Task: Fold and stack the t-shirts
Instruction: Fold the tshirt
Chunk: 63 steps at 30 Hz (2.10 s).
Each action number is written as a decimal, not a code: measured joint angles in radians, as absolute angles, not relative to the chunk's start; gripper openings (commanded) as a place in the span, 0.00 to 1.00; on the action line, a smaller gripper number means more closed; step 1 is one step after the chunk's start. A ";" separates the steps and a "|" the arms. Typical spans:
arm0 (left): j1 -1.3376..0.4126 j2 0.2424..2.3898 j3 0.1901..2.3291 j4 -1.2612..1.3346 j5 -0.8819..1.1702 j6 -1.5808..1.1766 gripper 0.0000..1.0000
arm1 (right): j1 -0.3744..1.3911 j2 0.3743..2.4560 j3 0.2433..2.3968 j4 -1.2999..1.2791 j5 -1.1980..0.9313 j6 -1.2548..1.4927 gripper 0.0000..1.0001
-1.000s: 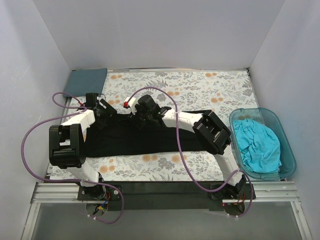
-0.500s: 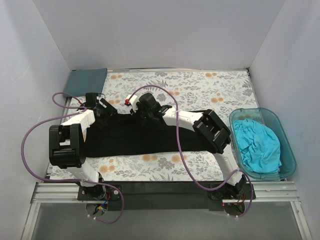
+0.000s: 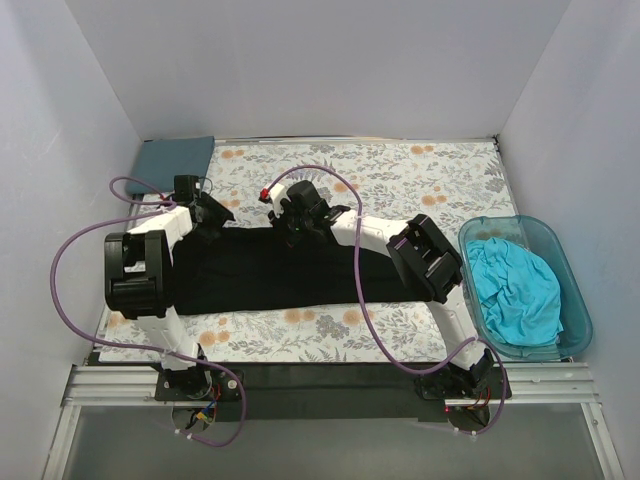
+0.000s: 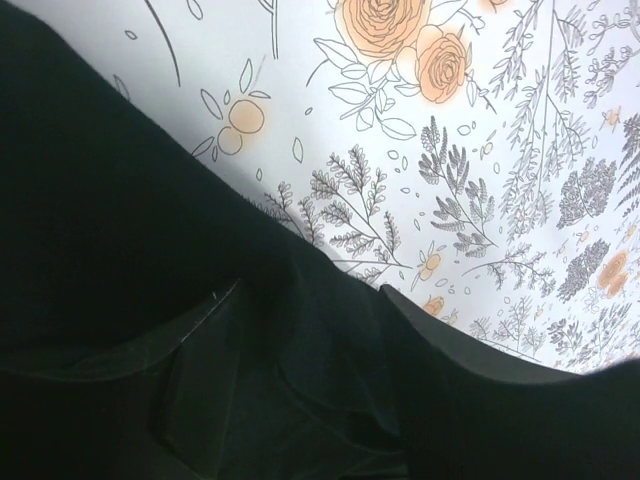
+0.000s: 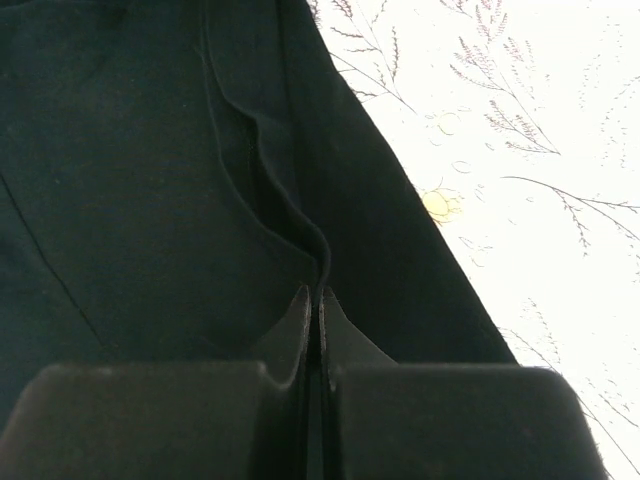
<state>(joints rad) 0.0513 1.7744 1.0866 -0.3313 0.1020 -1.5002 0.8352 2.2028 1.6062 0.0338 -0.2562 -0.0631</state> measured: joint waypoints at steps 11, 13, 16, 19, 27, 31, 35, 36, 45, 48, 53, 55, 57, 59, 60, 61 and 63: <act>0.051 1.812 1.114 -0.339 0.121 -1.516 0.02 | 0.835 2.204 1.606 0.035 -0.266 -0.056 0.01; 0.051 1.810 1.119 -0.344 0.120 -1.515 0.00 | 0.835 2.204 1.606 0.035 -0.266 -0.056 0.01; 0.051 1.794 1.121 -0.364 0.107 -1.508 0.00 | 0.835 2.204 1.603 0.036 -0.266 -0.056 0.01; 0.052 1.764 1.121 -0.390 0.086 -1.503 0.00 | 0.836 2.198 1.586 0.040 -0.265 -0.057 0.01; 0.056 1.654 1.102 -0.434 0.065 -1.498 0.00 | 0.847 2.172 1.562 0.040 -0.255 -0.089 0.01; 0.059 1.567 1.021 -0.454 0.048 -1.500 0.00 | 0.863 2.145 1.552 0.024 -0.233 -0.121 0.01; 0.068 1.491 0.962 -0.483 0.031 -1.510 0.00 | 0.884 2.123 1.541 0.016 -0.208 -0.162 0.01; 0.070 1.474 0.952 -0.487 0.028 -1.515 0.00 | 0.889 2.121 1.541 0.012 -0.204 -0.169 0.01; 0.072 1.324 0.843 -0.513 0.001 -1.555 0.00 | 0.941 2.087 1.508 -0.029 -0.157 -0.239 0.04; 0.076 1.285 0.797 -0.524 -0.009 -1.568 0.00 | 0.954 2.082 1.490 -0.036 -0.152 -0.251 0.05; 0.079 1.250 0.751 -0.534 -0.023 -1.578 0.00 | 0.975 2.082 1.474 -0.052 -0.151 -0.268 0.09; 0.081 1.245 0.732 -0.529 -0.033 -1.583 0.00 | 0.983 2.082 1.473 -0.055 -0.149 -0.270 0.11; 0.084 1.240 0.704 -0.521 -0.046 -1.591 0.00 | 0.989 2.082 1.473 -0.058 -0.147 -0.273 0.13; 0.084 1.238 0.681 -0.520 -0.056 -1.596 0.00 | 0.996 2.082 1.467 -0.062 -0.140 -0.277 0.14; 0.084 1.237 0.669 -0.519 -0.060 -1.599 0.00 | 0.998 2.082 1.462 -0.064 -0.136 -0.279 0.14; 0.084 1.235 0.658 -0.518 -0.066 -1.602 0.00 | 1.002 2.082 1.457 -0.072 -0.133 -0.283 0.15; 0.086 1.227 0.642 -0.520 -0.072 -1.607 0.00 | 1.009 2.082 1.448 -0.080 -0.128 -0.289 0.19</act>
<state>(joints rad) 0.0860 1.2270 0.6418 -0.5198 -0.0715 -1.6070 1.0088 2.0823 1.4483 -0.0799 -0.1284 -0.2886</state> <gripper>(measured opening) 0.021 0.146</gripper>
